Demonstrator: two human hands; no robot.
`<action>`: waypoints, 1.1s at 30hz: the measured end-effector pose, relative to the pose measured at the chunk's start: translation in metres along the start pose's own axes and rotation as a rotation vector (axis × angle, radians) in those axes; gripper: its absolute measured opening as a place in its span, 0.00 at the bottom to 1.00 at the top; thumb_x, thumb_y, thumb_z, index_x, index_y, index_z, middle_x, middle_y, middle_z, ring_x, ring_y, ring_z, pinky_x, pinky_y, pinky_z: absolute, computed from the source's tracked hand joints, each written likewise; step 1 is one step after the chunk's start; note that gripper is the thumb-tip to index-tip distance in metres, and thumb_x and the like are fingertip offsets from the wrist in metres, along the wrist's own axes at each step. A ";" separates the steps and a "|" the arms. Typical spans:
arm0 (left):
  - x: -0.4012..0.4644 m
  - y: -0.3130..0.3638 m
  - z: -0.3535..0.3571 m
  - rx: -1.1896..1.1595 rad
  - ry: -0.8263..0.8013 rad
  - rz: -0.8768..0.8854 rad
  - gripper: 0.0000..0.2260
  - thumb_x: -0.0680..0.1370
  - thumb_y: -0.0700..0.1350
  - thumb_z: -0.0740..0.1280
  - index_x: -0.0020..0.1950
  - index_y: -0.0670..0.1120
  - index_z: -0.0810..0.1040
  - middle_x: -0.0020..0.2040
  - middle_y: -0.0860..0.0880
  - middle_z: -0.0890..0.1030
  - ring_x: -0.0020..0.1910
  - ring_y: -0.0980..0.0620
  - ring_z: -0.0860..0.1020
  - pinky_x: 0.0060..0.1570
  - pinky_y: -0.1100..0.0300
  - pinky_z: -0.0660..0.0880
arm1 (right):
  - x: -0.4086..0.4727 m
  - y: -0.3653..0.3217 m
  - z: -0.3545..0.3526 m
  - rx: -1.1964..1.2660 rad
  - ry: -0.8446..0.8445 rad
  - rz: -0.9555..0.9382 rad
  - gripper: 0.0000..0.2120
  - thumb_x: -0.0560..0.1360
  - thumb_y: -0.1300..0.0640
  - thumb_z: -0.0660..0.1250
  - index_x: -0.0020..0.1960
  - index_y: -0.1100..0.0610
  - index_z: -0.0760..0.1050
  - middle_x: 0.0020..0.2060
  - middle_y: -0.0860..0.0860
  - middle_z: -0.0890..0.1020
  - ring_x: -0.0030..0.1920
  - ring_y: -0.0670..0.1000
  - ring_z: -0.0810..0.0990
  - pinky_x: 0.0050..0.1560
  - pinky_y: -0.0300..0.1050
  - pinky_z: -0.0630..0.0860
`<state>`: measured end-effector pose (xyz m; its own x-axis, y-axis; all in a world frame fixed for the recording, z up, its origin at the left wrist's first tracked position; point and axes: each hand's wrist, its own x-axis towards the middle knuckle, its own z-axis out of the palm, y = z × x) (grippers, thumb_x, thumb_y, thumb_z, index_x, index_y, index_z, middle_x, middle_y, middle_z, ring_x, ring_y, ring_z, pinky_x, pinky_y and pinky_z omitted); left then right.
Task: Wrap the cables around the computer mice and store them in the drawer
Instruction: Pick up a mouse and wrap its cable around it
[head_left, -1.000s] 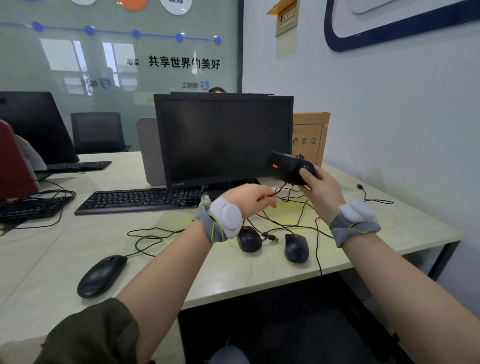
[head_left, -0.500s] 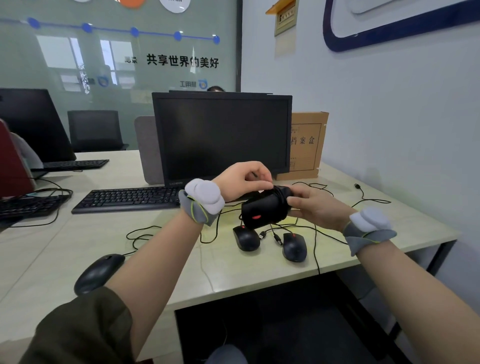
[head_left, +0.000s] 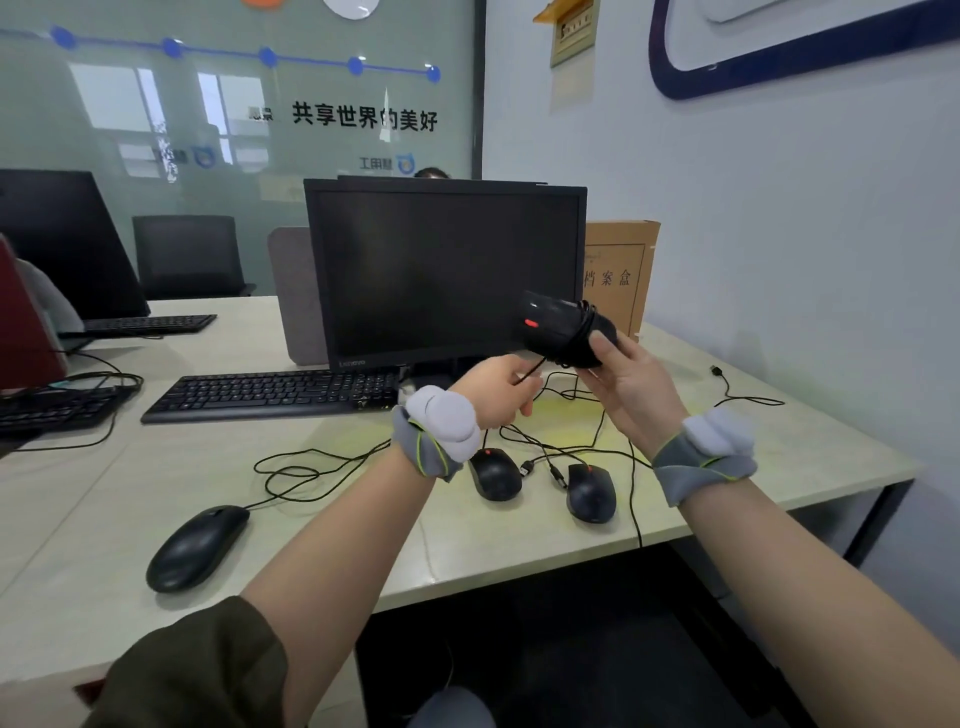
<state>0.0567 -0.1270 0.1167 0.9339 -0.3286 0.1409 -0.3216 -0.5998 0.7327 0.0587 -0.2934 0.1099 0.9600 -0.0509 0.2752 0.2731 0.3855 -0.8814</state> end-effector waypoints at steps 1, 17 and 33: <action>-0.002 0.003 0.000 0.059 -0.031 -0.027 0.11 0.80 0.47 0.58 0.56 0.44 0.75 0.31 0.53 0.76 0.24 0.54 0.68 0.23 0.67 0.66 | 0.001 0.000 -0.003 -0.040 0.040 -0.037 0.08 0.77 0.61 0.62 0.55 0.54 0.74 0.50 0.51 0.80 0.57 0.53 0.76 0.54 0.41 0.76; -0.009 0.026 -0.033 0.102 0.109 0.392 0.06 0.74 0.44 0.68 0.42 0.55 0.75 0.41 0.59 0.76 0.41 0.66 0.76 0.45 0.72 0.73 | -0.016 -0.019 -0.032 -0.619 -0.437 0.120 0.19 0.76 0.64 0.62 0.67 0.56 0.70 0.57 0.54 0.79 0.55 0.47 0.79 0.53 0.36 0.77; -0.005 0.020 -0.015 -0.708 0.088 0.272 0.15 0.76 0.28 0.56 0.59 0.38 0.74 0.37 0.48 0.82 0.35 0.59 0.81 0.38 0.69 0.77 | -0.015 -0.011 -0.018 0.140 -0.395 0.331 0.14 0.80 0.58 0.54 0.61 0.59 0.72 0.54 0.55 0.78 0.53 0.54 0.79 0.56 0.45 0.77</action>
<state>0.0480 -0.1267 0.1407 0.8549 -0.3204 0.4080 -0.3926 0.1145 0.9125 0.0422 -0.3134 0.1091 0.8901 0.4343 0.1384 -0.0771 0.4427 -0.8934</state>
